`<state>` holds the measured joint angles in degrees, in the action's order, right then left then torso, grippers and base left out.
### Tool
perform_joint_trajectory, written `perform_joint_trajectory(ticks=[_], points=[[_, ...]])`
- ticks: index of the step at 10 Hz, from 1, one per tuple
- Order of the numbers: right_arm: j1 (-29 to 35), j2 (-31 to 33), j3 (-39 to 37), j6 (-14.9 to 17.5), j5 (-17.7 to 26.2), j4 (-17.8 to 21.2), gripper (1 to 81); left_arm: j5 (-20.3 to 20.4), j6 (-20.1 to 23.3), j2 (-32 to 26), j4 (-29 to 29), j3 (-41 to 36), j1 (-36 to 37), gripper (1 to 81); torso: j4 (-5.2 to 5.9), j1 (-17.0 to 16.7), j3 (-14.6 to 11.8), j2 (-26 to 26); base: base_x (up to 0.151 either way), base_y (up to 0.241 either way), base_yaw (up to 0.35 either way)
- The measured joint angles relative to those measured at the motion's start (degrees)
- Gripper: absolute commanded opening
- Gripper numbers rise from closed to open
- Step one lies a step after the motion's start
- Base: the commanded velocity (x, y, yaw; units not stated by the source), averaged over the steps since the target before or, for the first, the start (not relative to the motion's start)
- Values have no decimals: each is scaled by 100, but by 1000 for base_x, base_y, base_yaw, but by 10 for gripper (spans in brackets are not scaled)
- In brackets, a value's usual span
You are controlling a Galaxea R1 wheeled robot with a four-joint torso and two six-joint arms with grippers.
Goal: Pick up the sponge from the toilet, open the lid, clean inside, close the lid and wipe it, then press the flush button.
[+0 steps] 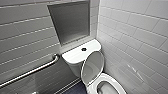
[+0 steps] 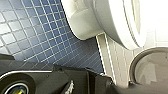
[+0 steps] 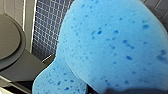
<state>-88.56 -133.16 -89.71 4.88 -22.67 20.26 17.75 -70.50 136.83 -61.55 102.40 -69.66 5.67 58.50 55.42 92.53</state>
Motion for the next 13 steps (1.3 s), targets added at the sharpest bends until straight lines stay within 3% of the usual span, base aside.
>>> perform_joint_trajectory(ticks=[2, 3, 13], points=[[-66, -5, -37, 0, 2, 2, 10, -20, -295, 0, 0, -11, 390, 811, -229, -18, -365, -2, 0, 0, 0], [-123, -37, -98, -2, 22, 0, 10, -22, -483, -2, 0, -22, 633, 811, -282, -26, -431, 0, 0, 0, 0], [-210, -343, -434, -2, -17, -4, 10, -513, -2701, -260, -27, -37, 2459, 811, -295, -31, -477, -2, 0, 0, 0]])
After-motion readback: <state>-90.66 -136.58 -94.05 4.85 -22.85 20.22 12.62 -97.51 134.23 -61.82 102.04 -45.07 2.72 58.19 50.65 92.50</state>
